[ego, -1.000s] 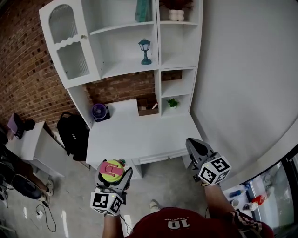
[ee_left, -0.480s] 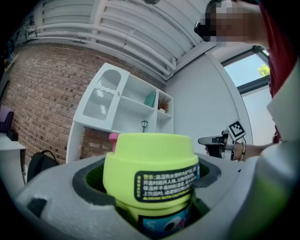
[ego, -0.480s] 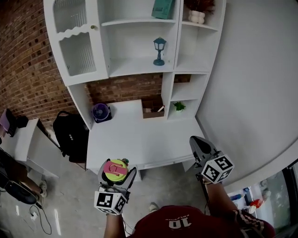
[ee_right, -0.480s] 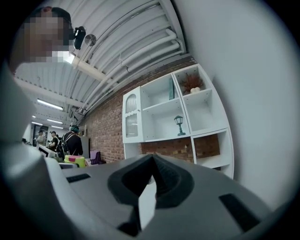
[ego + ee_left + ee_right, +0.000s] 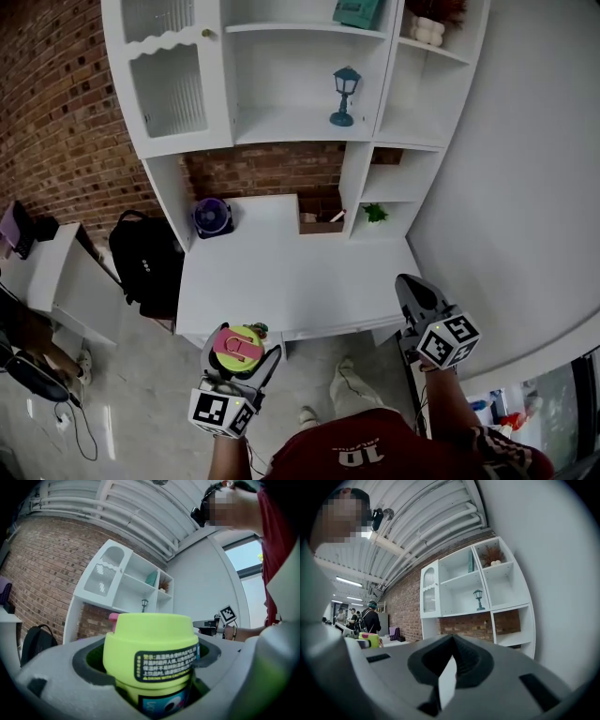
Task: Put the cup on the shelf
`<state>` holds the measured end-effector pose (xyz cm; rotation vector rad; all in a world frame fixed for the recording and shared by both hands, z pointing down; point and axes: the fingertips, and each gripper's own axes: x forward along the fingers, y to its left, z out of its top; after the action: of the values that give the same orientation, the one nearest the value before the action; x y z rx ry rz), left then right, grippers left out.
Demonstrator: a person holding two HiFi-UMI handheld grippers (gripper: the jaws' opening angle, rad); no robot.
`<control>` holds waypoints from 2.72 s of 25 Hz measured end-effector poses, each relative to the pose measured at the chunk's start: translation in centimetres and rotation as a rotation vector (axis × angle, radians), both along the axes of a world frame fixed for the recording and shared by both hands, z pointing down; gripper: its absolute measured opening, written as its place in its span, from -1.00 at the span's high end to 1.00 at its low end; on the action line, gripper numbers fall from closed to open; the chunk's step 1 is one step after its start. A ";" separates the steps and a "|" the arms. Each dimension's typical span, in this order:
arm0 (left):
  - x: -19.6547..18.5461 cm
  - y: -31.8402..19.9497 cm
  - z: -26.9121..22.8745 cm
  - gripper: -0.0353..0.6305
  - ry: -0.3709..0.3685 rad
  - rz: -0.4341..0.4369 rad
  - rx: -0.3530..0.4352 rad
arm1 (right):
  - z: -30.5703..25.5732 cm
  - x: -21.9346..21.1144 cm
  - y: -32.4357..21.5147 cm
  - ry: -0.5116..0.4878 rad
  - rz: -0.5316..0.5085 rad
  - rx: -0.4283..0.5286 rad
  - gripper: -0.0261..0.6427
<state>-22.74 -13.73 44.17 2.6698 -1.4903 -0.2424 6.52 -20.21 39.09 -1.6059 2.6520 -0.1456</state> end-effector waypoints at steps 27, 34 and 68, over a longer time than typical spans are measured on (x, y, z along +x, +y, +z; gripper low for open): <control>8.9 -11.4 -8.3 -0.51 0.018 0.043 0.110 | -6.6 0.7 -12.9 -0.101 -0.251 0.176 0.91; 11.7 -14.1 -11.6 -0.51 0.053 0.074 0.126 | -6.9 1.3 -14.8 -0.104 -0.367 0.160 0.91; 12.9 -32.7 -23.3 -0.51 0.018 0.427 0.217 | -11.7 -3.4 -26.3 -0.044 -0.292 0.216 0.91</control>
<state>-9.87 -46.47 20.87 3.0584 -0.8979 -0.4140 3.07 -46.55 27.40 -1.1379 2.7410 0.0938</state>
